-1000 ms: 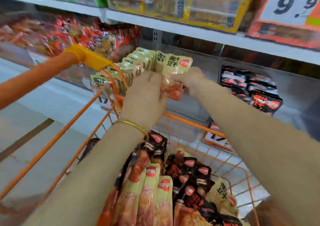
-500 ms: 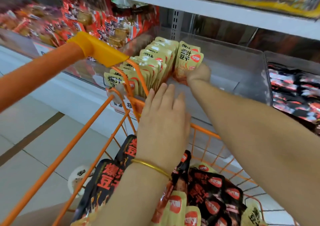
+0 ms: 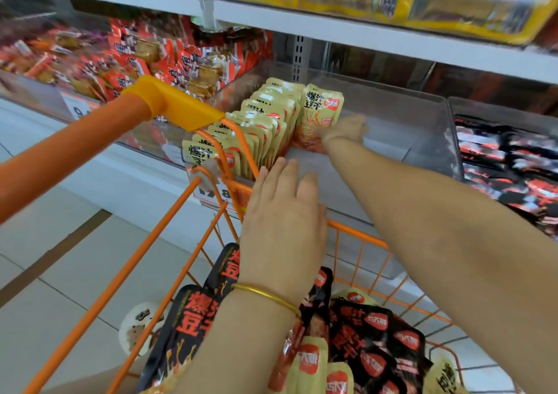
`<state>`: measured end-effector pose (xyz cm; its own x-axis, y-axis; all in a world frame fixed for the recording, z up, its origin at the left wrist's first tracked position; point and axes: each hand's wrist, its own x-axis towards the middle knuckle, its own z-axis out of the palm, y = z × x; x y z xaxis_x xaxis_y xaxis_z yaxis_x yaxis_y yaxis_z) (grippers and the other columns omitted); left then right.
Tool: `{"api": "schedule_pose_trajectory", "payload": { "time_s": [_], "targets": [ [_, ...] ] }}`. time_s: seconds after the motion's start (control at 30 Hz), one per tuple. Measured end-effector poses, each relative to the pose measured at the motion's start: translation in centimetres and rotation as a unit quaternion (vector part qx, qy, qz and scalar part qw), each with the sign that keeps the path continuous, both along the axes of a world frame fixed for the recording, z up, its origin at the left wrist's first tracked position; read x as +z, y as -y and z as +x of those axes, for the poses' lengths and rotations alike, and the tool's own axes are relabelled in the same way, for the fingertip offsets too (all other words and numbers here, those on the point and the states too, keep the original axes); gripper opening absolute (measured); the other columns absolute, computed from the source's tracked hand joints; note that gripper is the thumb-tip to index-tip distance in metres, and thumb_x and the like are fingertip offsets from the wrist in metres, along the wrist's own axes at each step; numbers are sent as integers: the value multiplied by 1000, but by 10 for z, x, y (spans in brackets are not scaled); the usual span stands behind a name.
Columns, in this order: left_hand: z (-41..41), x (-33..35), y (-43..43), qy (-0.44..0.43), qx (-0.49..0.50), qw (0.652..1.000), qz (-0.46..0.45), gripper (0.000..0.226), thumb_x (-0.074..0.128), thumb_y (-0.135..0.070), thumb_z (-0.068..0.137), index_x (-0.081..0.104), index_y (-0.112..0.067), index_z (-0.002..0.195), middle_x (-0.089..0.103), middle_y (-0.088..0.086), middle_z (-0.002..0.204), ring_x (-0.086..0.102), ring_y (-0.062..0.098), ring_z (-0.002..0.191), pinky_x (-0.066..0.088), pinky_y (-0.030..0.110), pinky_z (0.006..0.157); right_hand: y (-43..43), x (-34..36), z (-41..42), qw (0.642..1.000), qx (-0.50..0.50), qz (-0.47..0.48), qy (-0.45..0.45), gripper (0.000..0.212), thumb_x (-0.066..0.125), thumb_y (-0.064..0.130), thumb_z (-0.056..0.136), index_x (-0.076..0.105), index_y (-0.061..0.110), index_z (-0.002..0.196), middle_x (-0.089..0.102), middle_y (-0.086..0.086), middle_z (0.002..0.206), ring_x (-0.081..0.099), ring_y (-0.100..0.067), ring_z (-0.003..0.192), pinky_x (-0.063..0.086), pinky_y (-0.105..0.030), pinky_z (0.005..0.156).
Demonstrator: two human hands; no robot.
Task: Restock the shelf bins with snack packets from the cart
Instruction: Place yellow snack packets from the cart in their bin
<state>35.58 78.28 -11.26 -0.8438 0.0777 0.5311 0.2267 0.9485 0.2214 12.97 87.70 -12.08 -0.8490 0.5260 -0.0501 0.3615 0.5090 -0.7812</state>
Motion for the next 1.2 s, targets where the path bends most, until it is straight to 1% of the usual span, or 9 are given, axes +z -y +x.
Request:
{"api": "schedule_pose_trajectory", "payload": {
  "time_s": [0.17,0.23,0.3,0.5,0.7,0.8,0.93,1.03,1.2],
  "targets": [
    [2,10,2,32,-25,997,67,39,47,-16,80,60,-1,113,57,20,122,49,37,119,34,48,107,4,46,68,990,90,-29,-105,39,66,8,81,46,8,115,52,-11,118,53,-31,116,45,-36,95],
    [1,15,6,43,-41,993,98,39,46,-11,79,60,1,113,58,20,119,51,38,113,41,45,100,4,63,121,961,192,-91,-177,25,61,1,79,46,19,86,51,-3,89,61,-31,92,53,-45,79],
    [1,21,11,42,-51,990,127,37,47,-4,80,60,0,114,58,18,116,51,35,110,42,39,94,-4,72,177,930,284,-127,-193,31,59,-3,80,43,23,77,48,0,78,57,-22,74,53,-38,60],
    [10,28,19,22,-41,987,156,36,46,5,85,60,-4,117,58,13,119,48,27,116,33,25,94,-46,36,261,900,434,-29,18,19,56,0,88,50,18,83,53,0,65,53,-6,43,42,-20,40],
    [23,28,12,21,-64,985,156,33,46,3,85,63,-6,112,59,12,115,50,26,114,35,26,95,-76,18,262,758,538,282,238,16,50,9,93,64,5,100,71,-11,87,68,-25,75,53,-29,65],
    [35,28,0,18,-107,984,142,32,45,2,83,63,-4,109,60,13,110,52,28,109,33,23,92,-94,11,260,724,541,344,254,22,51,9,92,65,-1,105,70,-16,99,66,-29,90,50,-27,69],
    [49,20,-22,43,-178,978,96,30,44,-5,81,64,-6,104,61,11,103,55,30,102,35,26,90,-124,-16,271,693,536,368,312,28,55,7,91,58,2,119,59,-18,119,57,-35,105,50,-42,88],
    [52,12,-31,64,-215,972,70,27,47,-5,80,64,-5,100,62,12,98,56,31,96,39,32,86,-132,-33,283,656,540,394,350,33,56,10,92,49,3,124,57,-18,118,57,-35,104,50,-42,82],
    [54,7,-35,81,-224,969,59,26,47,-6,81,65,-5,100,62,12,96,56,32,97,39,33,87,-130,-45,278,634,529,384,414,29,57,10,92,46,3,118,54,-6,75,47,-20,59,37,-29,47]
  ]
}}
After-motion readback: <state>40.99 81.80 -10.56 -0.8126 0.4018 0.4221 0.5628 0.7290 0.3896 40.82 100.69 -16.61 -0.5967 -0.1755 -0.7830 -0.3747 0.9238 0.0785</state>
